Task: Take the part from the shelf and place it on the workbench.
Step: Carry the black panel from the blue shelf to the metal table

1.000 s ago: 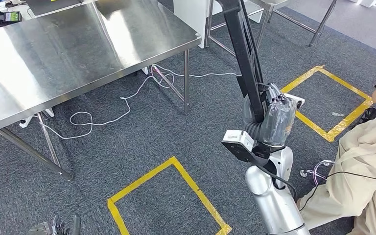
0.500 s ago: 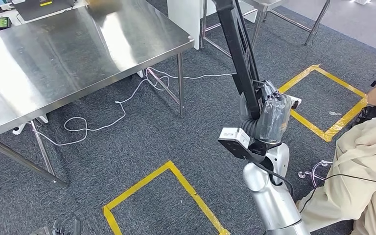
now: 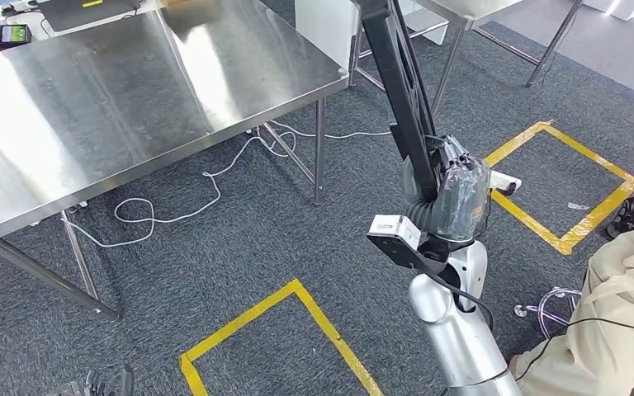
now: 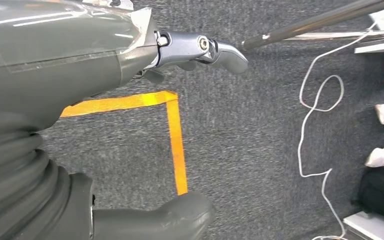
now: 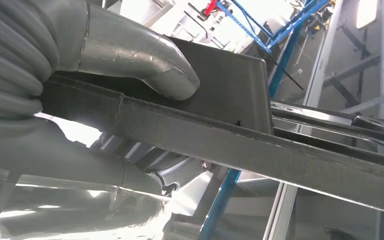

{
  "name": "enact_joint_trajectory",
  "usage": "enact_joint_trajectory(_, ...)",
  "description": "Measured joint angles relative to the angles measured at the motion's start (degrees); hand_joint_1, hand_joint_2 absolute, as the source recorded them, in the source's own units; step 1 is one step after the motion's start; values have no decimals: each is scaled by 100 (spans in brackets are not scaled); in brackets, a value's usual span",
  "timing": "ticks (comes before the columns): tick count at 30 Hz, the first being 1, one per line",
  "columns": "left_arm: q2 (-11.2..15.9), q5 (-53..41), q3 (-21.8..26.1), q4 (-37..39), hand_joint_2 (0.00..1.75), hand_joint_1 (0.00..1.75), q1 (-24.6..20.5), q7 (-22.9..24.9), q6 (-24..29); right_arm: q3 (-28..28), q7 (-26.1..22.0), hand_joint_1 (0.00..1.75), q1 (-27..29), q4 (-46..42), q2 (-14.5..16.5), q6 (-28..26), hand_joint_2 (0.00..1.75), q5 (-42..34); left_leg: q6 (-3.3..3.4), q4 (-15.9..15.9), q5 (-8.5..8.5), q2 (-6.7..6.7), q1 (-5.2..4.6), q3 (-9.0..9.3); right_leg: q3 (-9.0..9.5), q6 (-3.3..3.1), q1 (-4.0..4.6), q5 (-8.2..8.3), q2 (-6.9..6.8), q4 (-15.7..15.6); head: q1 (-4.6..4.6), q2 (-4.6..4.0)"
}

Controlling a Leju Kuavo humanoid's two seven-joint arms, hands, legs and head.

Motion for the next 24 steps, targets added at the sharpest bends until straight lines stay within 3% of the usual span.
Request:
enact_joint_trajectory(2, 0, -1, 0, 2, 175, 0, -5, 1, 8, -2, -4, 175, -8, 4, -8, -1, 175, -18, -49, 9, -72, -9, -29, 32, 146, -84, 22, 126, 5, -312, -8, 0)
enact_joint_trajectory(6, 12, -4, -2, -3, 175, 0, -26, 1, 13, -5, -15, 175, -35, 12, -20, -2, 175, -45, -191, 202, -242, 14, 22, -27, 249, -239, -41, 64, 15, -373, -21, 0)
enact_joint_trajectory(7, 16, -10, -3, -4, 175, 0, -34, 0, 12, -5, -20, 175, -42, 12, -19, -2, 175, -48, -235, 472, -359, 24, 45, -162, 296, -282, -65, 40, 15, -388, -33, 0)
enact_joint_trajectory(9, 16, -23, -4, -3, 175, 0, -37, -1, 11, -5, -28, 175, -36, 14, -20, -2, 175, -55, -315, 1227, -611, 43, 97, -600, 365, -338, -64, -23, 15, -390, -51, -1)
enact_joint_trajectory(10, 17, -28, -4, -1, 175, 0, -31, -1, 10, -5, -32, 175, -21, 14, -21, -2, 175, -61, -348, 1540, -664, 53, 126, -824, 400, -345, -65, -55, 18, -389, -49, -1)
enact_joint_trajectory(11, 18, -28, -4, 1, 175, 0, -25, -1, 9, -5, -35, 175, -6, 15, -25, -3, 175, -69, -373, 1675, -614, 65, 150, -968, 437, -340, -68, -89, 22, -388, -48, -1)
enact_joint_trajectory(12, 20, -28, -4, 2, 175, 0, -21, -1, 8, -5, -37, 175, 6, 15, -29, -3, 175, -78, -392, 1588, -438, 79, 173, -1010, 490, -325, -75, -129, 29, -387, -51, -1)
enact_joint_trajectory(13, 23, -28, -4, 3, 175, 0, -21, -1, 7, -6, -39, 175, 11, 15, -33, -4, 175, -85, -403, 1280, -164, 90, 194, -937, 553, -303, -83, -175, 36, -387, -50, -1)
enact_joint_trajectory(15, 29, -30, -4, 4, 175, 0, -25, -1, 7, -7, -48, 175, 5, 14, -42, -4, 175, -94, -401, 507, 323, 105, 203, -668, 659, -240, -79, -267, 45, -387, -56, -2)
enact_joint_trajectory(16, 31, -31, -4, 6, 175, 0, -32, 0, 7, -8, -56, 175, 0, 14, -46, -4, 175, -98, -378, 240, 408, 109, 191, -547, 681, -204, -70, -302, 47, -386, -60, -1)
enact_joint_trajectory(21, 32, -37, -4, 21, 175, 0, -72, 0, 3, -5, -75, 175, -5, 4, -71, -6, 175, -113, -174, -3, 285, 95, 133, -343, 655, -43, -37, -423, 17, -298, -62, -1)
enact_joint_trajectory(24, 36, -37, -4, 27, 175, 0, -88, -1, -4, -5, -76, 175, -19, -2, -81, -6, 175, -113, -87, -53, 251, 97, 136, -253, 395, -59, -37, -588, 9, 206, -48, -2)
